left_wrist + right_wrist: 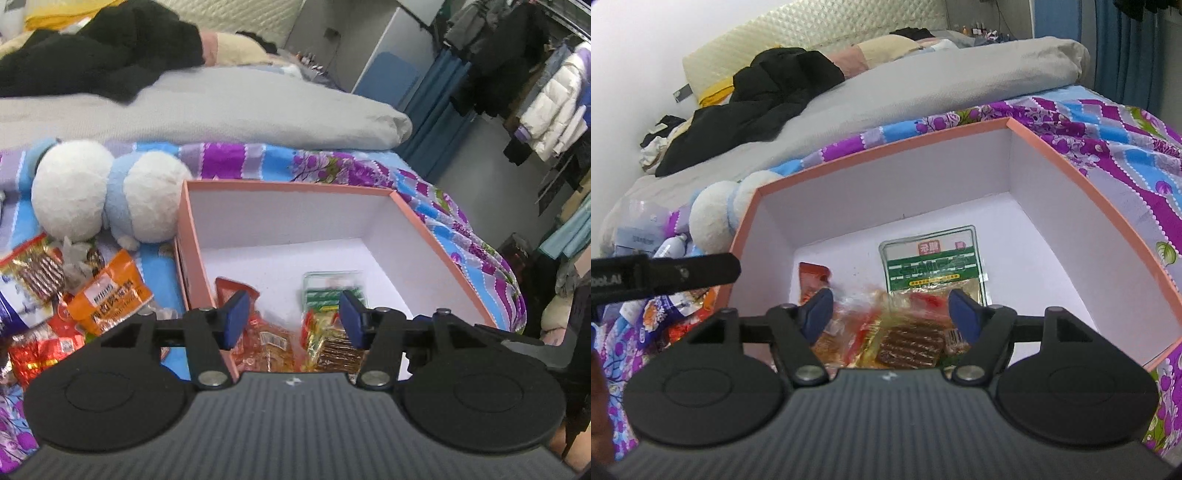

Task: Organize snacks
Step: 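Open the left tool and the right tool to drop both packets into the box, then withdraw both tools from the pink box back toward the snack pile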

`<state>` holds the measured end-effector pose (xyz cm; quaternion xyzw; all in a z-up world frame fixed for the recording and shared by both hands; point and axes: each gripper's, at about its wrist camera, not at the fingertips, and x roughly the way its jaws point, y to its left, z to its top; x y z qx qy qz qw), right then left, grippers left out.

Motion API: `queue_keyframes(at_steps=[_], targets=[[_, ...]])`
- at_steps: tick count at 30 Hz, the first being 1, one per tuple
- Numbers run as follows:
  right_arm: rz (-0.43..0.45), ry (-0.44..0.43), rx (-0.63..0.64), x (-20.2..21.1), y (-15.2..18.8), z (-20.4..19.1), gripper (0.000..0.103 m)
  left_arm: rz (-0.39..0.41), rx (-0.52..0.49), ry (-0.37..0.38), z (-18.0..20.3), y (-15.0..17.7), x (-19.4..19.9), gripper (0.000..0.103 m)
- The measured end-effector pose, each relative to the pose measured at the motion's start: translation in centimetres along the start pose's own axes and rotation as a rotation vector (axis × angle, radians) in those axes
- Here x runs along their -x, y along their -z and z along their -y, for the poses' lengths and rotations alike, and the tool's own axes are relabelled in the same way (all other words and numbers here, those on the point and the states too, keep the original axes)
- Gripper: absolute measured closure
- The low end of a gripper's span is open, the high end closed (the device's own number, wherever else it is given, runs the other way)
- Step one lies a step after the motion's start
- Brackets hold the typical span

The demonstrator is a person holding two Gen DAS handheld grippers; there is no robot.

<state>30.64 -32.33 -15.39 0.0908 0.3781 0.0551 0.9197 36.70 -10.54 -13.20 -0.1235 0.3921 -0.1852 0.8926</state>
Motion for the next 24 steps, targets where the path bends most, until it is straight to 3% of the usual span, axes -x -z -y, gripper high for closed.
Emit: queue_keyframes(at_steps=[10,24], targets=[[0.064,-0.035,0.025,4.6,0.1,-1.6,0.032,0.076,-0.025,-0.01,1.7,0.7,6.9,0.044],[0.133,-0.119,0.086,12.3,3.4,-5.9,0.032,0.19,0.03,-0.072,2.4,5.8,19.3,0.044]])
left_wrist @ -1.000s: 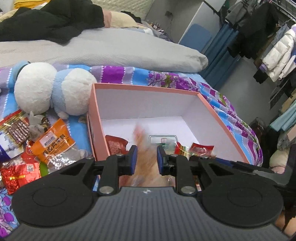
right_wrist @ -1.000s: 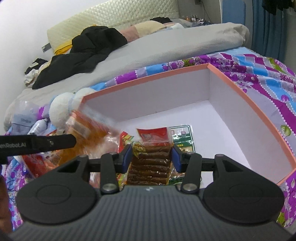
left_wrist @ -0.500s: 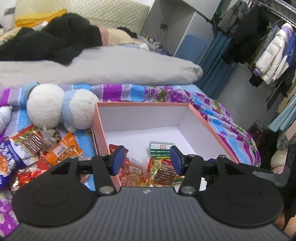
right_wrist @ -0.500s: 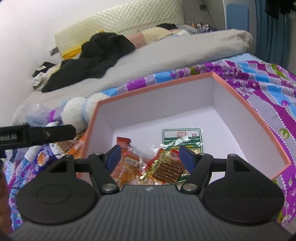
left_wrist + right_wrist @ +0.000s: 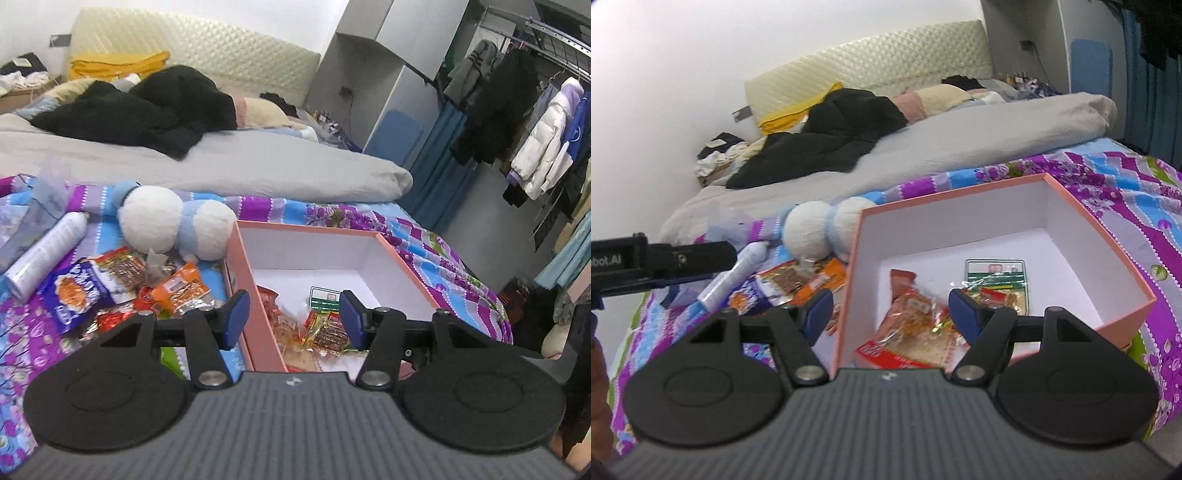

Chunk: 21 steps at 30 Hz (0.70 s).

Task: Organize snacks
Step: 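Withdraw both tools from the pink box back toward the snack pile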

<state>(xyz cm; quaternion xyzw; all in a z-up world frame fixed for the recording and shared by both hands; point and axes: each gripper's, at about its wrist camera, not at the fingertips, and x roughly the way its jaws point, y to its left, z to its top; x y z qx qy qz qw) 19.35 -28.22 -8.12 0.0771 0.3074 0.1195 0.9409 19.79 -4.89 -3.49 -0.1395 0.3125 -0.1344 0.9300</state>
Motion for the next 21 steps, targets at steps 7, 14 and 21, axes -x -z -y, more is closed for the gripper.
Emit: queue_keyframes(at_steps=[7,14,21], targets=[[0.025,-0.039,0.039,3.4,1.5,-2.3,0.032,0.015,0.029,-0.019,-0.6,3.3,5.0,0.044],[0.025,-0.066,0.05,5.8,3.8,-4.2,0.032,0.04,0.064,-0.05,-2.1,6.4,9.5,0.044],[-0.012,-0.111,0.075,7.1,6.5,-6.4,0.032,0.039,0.093,-0.107,-3.7,9.1,12.1,0.044]])
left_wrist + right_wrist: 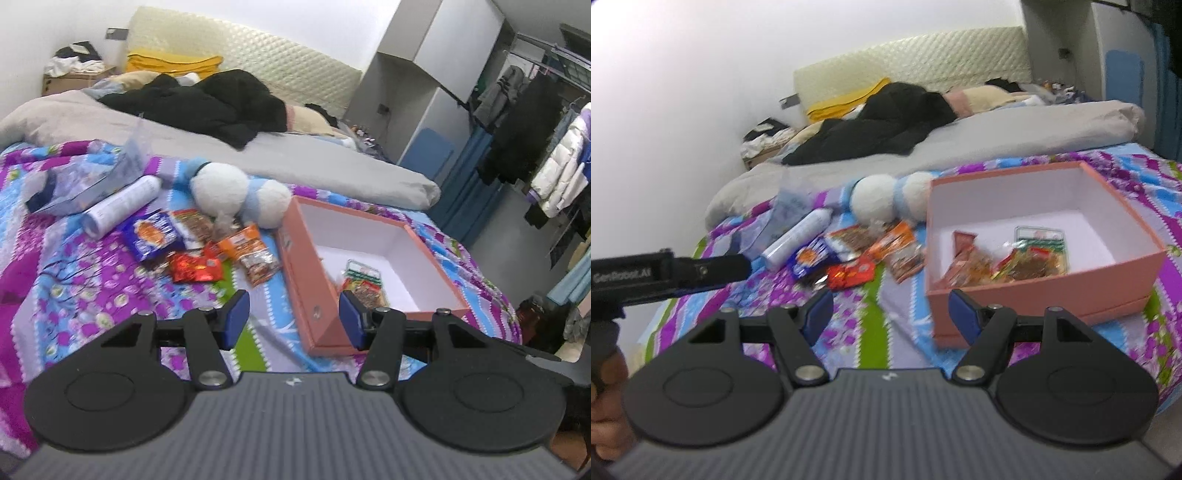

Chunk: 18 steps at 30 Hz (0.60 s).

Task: Organize snacks
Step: 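Withdraw both tools from the pink box back toward the snack pile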

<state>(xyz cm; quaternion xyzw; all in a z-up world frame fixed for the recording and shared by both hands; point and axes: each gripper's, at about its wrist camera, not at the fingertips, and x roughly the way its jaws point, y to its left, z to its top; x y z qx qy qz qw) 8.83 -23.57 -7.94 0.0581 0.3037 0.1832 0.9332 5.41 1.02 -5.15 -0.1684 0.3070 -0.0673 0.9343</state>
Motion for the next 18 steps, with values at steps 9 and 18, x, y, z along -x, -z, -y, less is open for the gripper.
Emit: queue_keyframes(at_steps=[9,18], targets=[[-0.022,-0.052,0.051,0.4,2.7,-3.5,0.032,-0.047,0.04,-0.063,-2.8,2.5,1.1,0.041],[-0.034,-0.036,0.065,-0.4,3.5,-3.9,0.032,-0.068,0.039,-0.078,-3.4,2.9,0.7,0.039]])
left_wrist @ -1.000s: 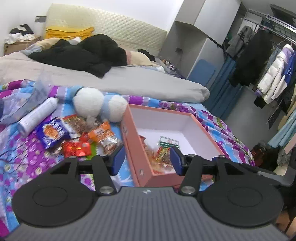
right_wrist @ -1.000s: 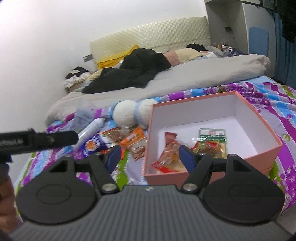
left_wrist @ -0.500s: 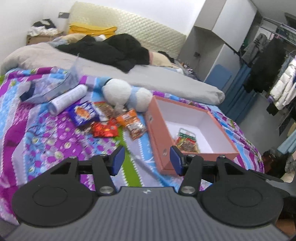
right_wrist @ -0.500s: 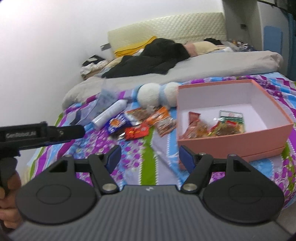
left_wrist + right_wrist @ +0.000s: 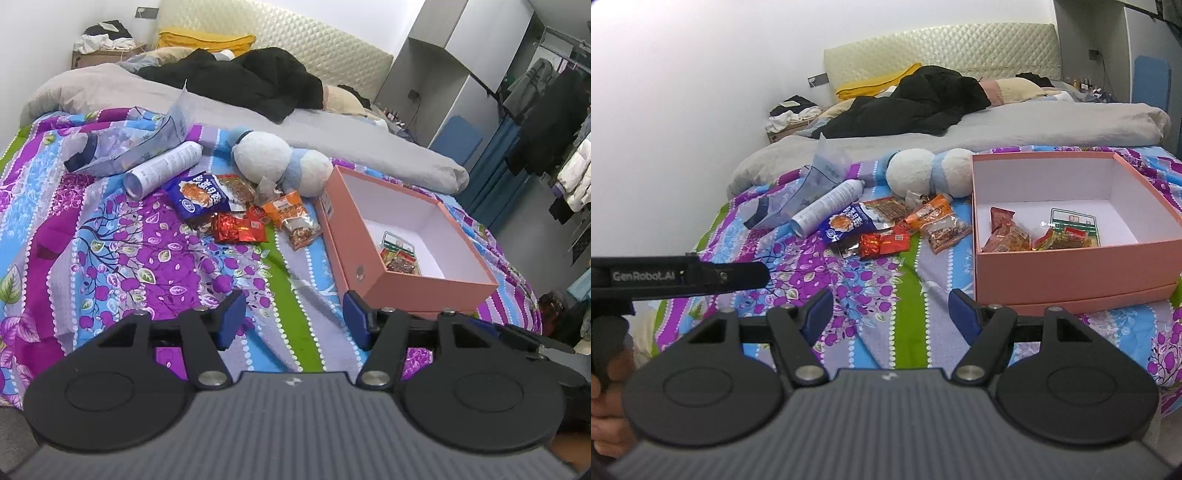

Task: Organize snacks
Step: 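Withdraw both tools from the pink box back toward the snack pile, then grasp the blue noodle bag with the left tool while the right tool grasps the red foil packet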

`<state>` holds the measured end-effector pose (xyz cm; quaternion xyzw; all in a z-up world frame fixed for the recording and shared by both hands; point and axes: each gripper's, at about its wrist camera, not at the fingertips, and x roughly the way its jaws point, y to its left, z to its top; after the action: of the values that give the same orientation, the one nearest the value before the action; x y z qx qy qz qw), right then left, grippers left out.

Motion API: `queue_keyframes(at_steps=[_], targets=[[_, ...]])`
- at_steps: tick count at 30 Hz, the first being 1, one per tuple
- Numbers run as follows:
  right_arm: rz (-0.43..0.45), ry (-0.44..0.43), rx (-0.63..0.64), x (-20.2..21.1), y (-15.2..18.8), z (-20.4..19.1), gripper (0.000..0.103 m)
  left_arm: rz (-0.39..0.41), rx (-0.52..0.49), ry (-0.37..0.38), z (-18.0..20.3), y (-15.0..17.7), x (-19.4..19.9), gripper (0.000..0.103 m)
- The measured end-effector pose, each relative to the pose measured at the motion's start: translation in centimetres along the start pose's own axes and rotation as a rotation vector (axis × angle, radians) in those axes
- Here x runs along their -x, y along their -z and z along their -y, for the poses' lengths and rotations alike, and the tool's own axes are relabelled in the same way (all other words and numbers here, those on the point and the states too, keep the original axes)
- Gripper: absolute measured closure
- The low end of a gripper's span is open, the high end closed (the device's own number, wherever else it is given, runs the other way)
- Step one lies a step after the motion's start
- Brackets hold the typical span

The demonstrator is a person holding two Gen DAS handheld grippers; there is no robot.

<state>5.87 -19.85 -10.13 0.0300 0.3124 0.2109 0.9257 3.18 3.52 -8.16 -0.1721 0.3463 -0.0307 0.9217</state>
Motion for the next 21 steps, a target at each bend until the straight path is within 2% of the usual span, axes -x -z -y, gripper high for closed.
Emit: queue_keyframes(at_steps=[11,21], targets=[[-0.047,0.013,0.028,-3.5,-0.2,-0.4,0.033,-0.084,-0.038,-0.037,-2.1,-0.7,-4.4,0.037],[-0.111,-0.023,0.079,-9.1,-1.6,-1.2,0.033,-0.144,-0.092,-0.09,-5.9,-3.6,-11.2,0.037]])
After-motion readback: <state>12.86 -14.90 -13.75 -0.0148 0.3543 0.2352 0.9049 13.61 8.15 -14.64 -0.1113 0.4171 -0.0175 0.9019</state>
